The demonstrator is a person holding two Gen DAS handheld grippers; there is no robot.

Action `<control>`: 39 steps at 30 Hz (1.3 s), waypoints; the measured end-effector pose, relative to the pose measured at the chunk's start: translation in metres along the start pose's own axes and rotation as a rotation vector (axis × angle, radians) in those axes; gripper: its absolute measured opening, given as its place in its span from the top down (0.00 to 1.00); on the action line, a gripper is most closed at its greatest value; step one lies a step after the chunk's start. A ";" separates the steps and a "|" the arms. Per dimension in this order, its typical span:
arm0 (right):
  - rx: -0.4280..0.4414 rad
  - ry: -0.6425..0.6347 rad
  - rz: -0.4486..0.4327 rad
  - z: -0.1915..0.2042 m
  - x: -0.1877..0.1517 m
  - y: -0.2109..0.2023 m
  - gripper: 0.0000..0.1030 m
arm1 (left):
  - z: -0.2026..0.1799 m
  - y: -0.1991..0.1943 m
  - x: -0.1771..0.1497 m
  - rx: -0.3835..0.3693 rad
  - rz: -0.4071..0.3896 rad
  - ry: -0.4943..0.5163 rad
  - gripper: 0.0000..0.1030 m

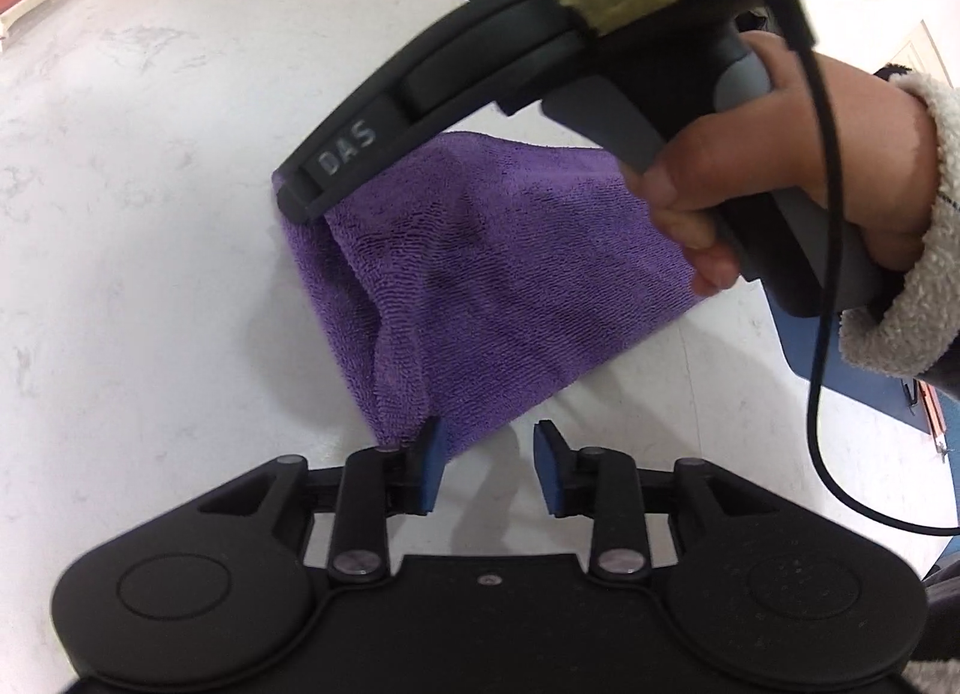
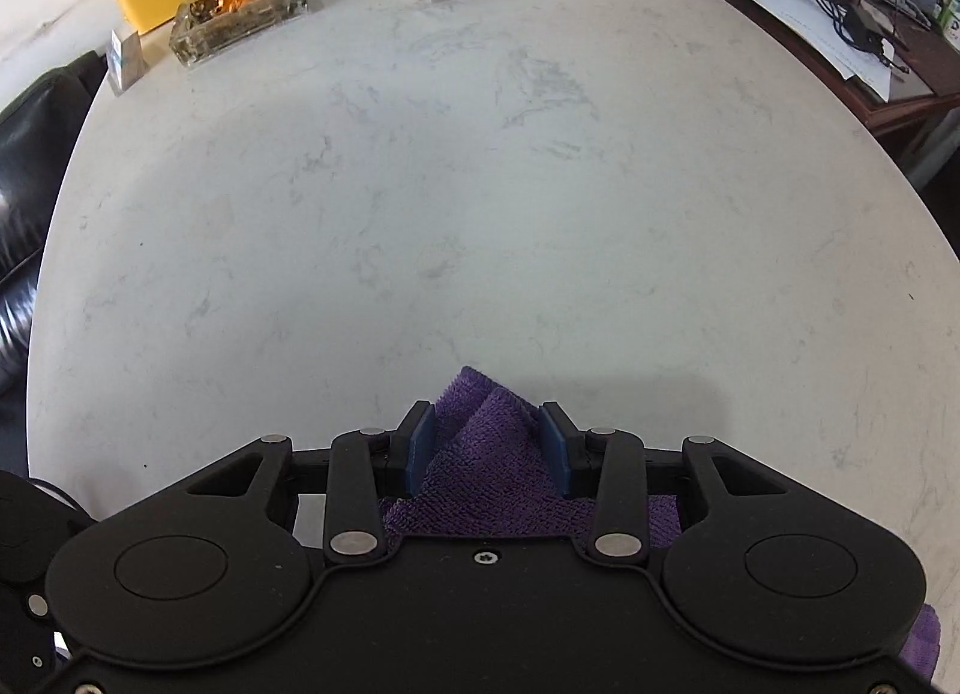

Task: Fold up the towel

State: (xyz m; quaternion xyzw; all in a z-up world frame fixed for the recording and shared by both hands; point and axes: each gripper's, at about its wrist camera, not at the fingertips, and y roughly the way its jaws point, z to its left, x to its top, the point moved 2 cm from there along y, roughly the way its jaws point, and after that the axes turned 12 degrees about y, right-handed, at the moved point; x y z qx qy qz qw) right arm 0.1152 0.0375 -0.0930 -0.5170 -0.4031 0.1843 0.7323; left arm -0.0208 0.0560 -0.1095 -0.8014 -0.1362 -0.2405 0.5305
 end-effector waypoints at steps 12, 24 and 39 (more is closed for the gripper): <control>0.017 0.007 0.009 -0.008 -0.003 -0.004 0.78 | -0.002 0.000 0.004 0.021 0.015 0.026 0.71; 0.053 -0.022 -0.045 -0.008 0.008 -0.009 0.97 | -0.003 -0.001 0.006 0.024 0.031 0.043 0.70; 0.125 -0.013 -0.050 -0.003 0.006 0.001 0.85 | -0.010 0.002 0.009 0.031 0.040 0.042 0.68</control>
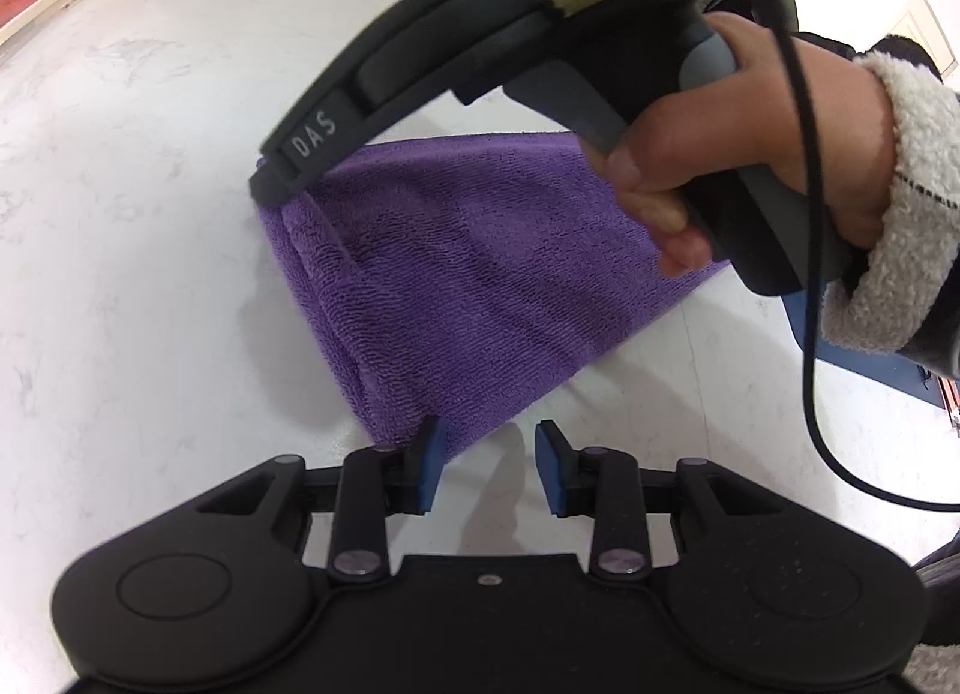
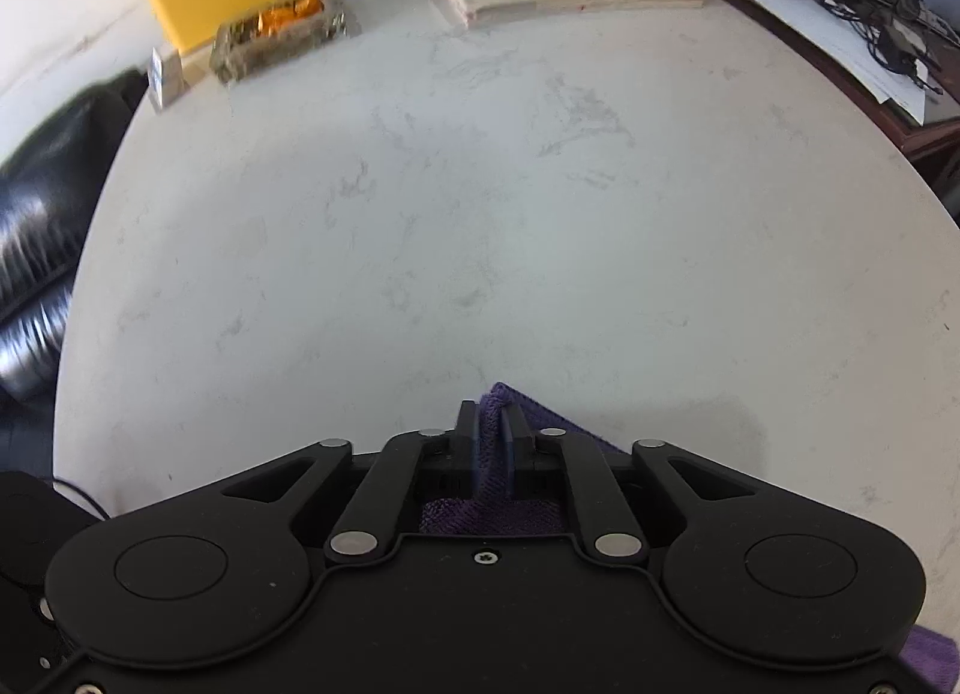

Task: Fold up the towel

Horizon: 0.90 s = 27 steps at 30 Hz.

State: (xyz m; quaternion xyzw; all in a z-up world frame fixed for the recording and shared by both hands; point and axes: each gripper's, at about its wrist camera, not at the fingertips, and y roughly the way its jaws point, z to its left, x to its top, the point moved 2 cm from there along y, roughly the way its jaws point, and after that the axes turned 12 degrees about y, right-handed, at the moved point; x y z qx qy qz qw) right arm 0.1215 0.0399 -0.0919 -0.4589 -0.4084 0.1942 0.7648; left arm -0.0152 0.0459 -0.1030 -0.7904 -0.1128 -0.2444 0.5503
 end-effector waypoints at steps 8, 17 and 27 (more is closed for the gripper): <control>0.017 0.128 -0.258 -0.028 -0.029 -0.103 0.48 | 0.003 -0.025 0.010 -0.024 -0.032 -0.036 0.68; -0.186 0.450 -0.273 -0.147 -0.121 -0.148 0.48 | 0.017 -0.001 0.067 0.068 -0.084 -0.058 0.68; -0.144 0.383 -0.207 -0.192 -0.114 -0.110 0.54 | 0.027 0.035 0.076 0.213 0.021 -0.039 0.68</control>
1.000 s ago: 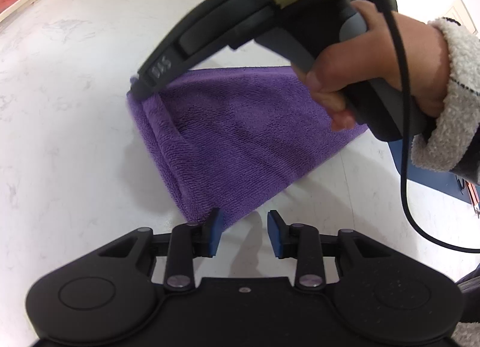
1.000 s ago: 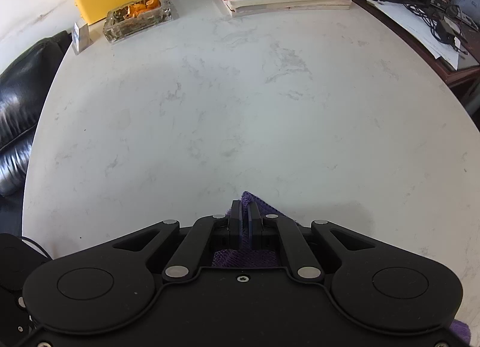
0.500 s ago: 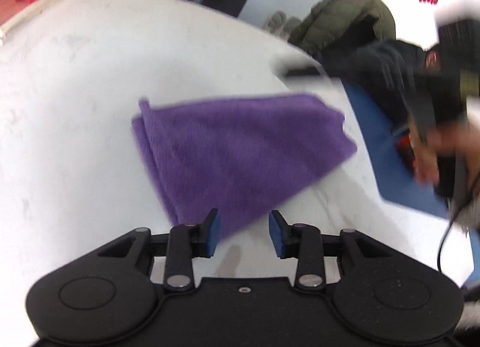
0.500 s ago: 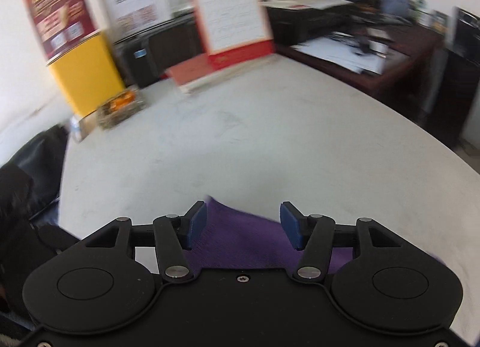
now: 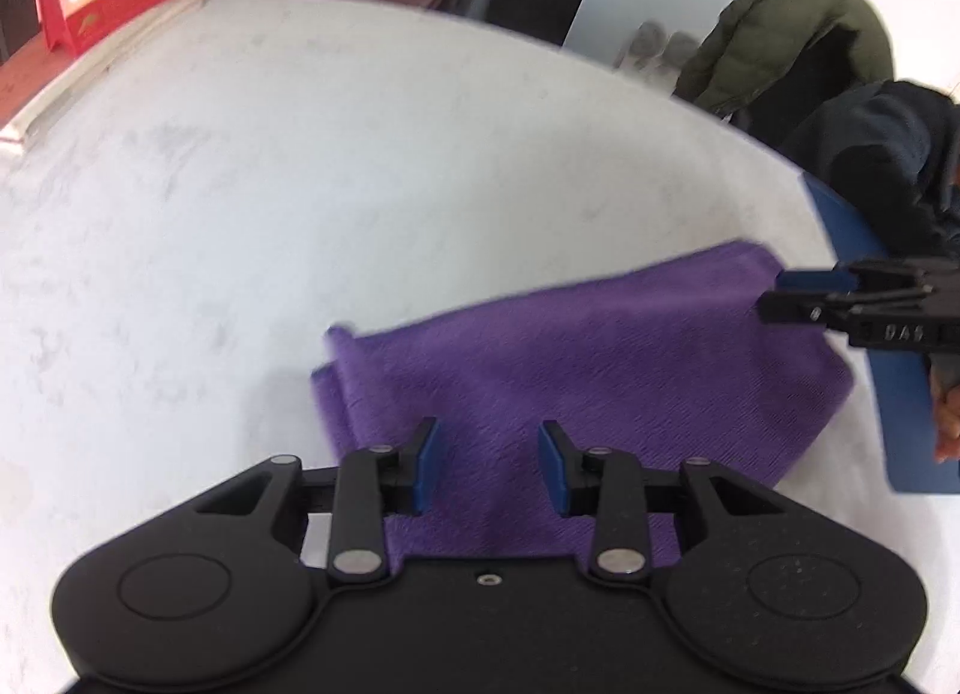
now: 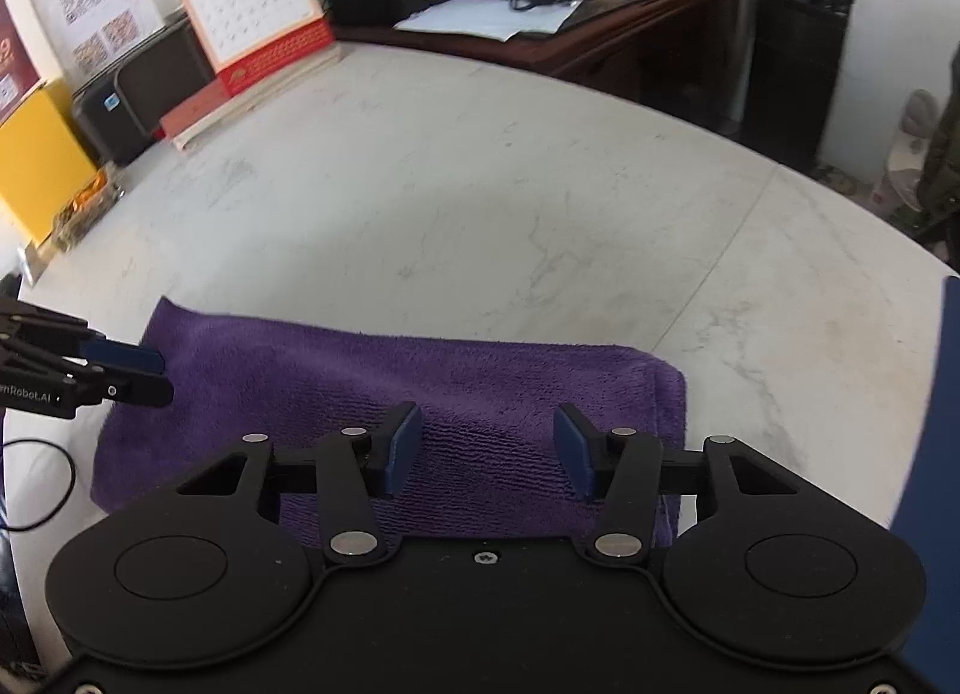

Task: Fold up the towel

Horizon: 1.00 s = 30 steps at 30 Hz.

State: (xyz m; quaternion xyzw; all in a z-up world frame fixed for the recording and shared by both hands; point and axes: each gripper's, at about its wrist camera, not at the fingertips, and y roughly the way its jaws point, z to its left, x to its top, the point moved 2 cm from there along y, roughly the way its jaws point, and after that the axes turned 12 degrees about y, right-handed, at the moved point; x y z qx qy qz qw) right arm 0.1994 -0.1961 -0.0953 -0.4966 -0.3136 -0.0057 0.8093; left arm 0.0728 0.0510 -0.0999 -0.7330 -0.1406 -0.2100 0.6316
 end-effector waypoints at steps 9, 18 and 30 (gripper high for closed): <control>-0.016 -0.004 -0.033 -0.033 0.010 -0.004 0.55 | -0.004 0.000 -0.005 0.027 0.017 0.060 0.68; -0.018 0.060 -0.034 -0.041 0.028 0.006 0.56 | -0.005 0.001 -0.003 0.017 0.021 0.071 0.65; -0.086 0.012 -0.006 -0.042 0.023 0.016 0.92 | -0.004 0.003 -0.003 0.001 0.013 0.076 0.63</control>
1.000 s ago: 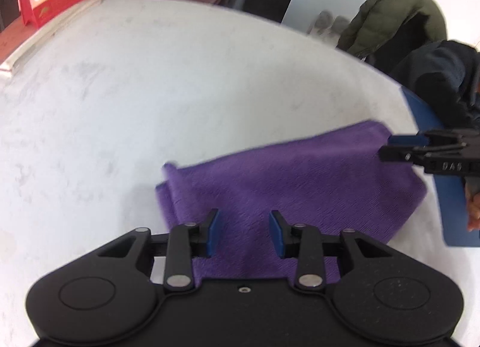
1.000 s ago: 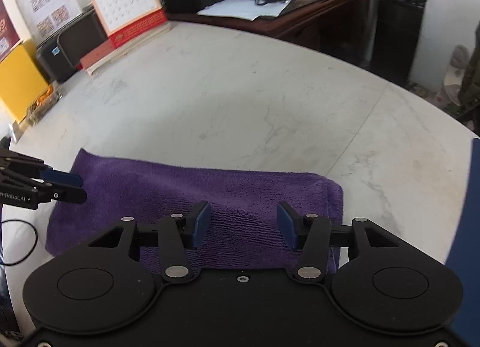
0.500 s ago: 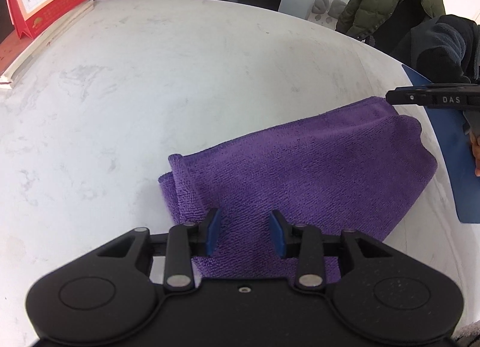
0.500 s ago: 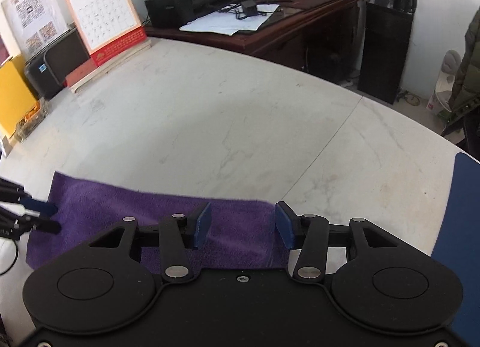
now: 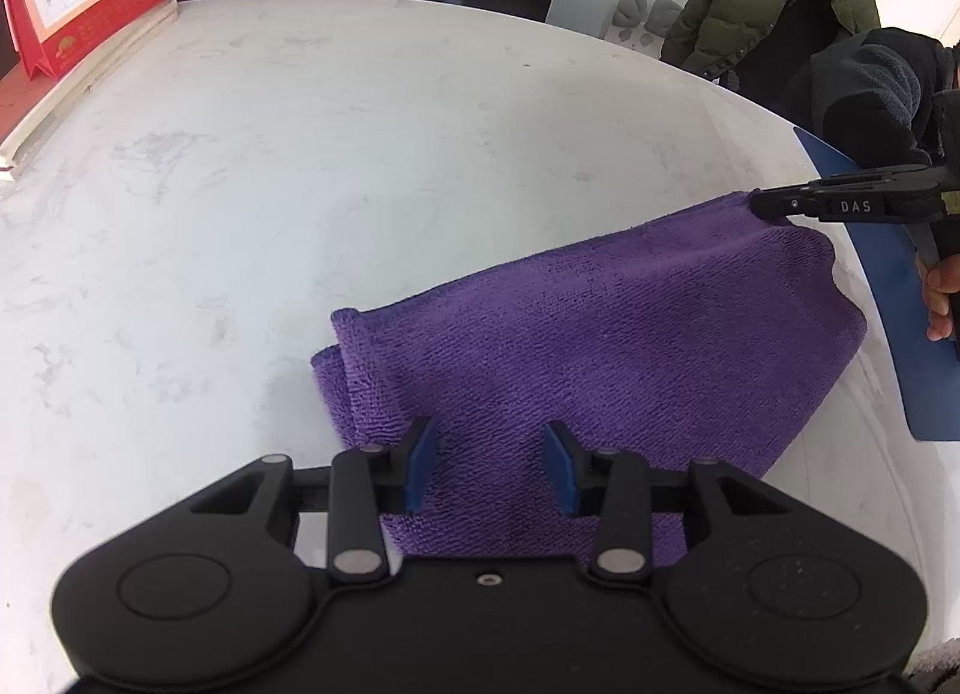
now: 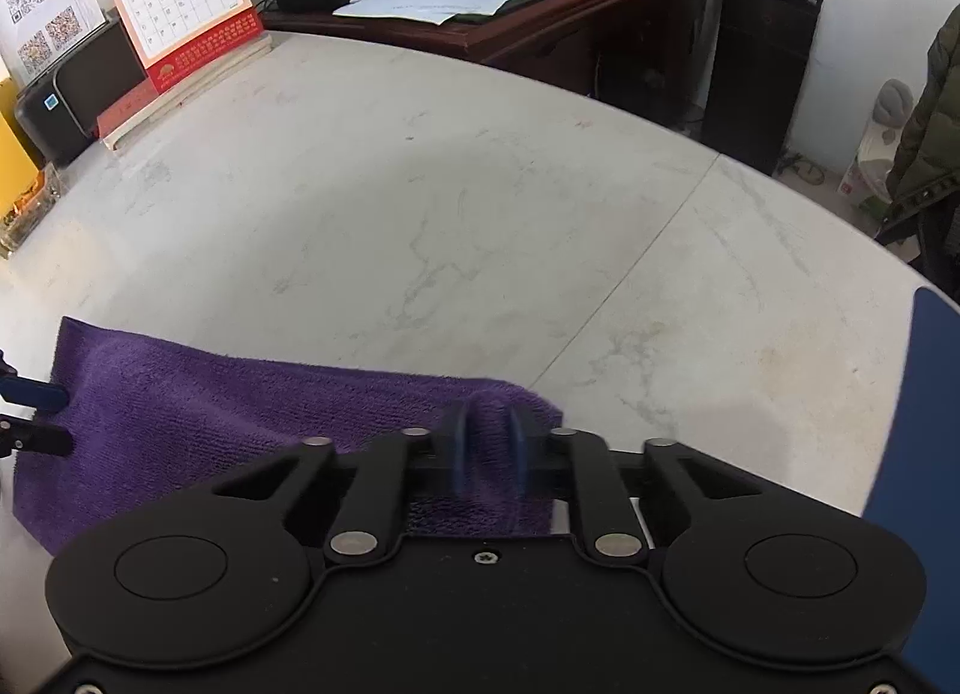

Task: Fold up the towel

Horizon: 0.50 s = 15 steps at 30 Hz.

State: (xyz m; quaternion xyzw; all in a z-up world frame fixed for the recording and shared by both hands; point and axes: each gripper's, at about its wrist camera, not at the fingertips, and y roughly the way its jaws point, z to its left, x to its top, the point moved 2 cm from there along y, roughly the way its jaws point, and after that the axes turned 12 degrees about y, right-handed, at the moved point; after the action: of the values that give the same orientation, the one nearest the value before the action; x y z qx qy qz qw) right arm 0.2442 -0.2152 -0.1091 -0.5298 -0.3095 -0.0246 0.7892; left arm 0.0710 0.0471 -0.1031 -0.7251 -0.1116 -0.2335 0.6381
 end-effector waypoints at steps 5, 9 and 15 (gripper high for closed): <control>-0.007 -0.032 -0.027 0.002 0.004 -0.006 0.94 | 0.000 0.000 0.000 -0.002 -0.001 0.003 0.63; -0.017 -0.038 -0.045 0.002 0.007 -0.004 0.94 | 0.000 -0.001 0.000 -0.002 0.000 0.008 0.63; -0.038 -0.040 -0.067 -0.002 0.006 0.004 0.88 | 0.000 -0.002 -0.001 -0.003 -0.002 0.004 0.63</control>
State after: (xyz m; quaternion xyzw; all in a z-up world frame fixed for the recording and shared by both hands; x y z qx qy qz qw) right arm 0.2510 -0.2135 -0.1099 -0.5345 -0.3424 -0.0462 0.7713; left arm 0.0693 0.0472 -0.1017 -0.7255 -0.1107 -0.2361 0.6369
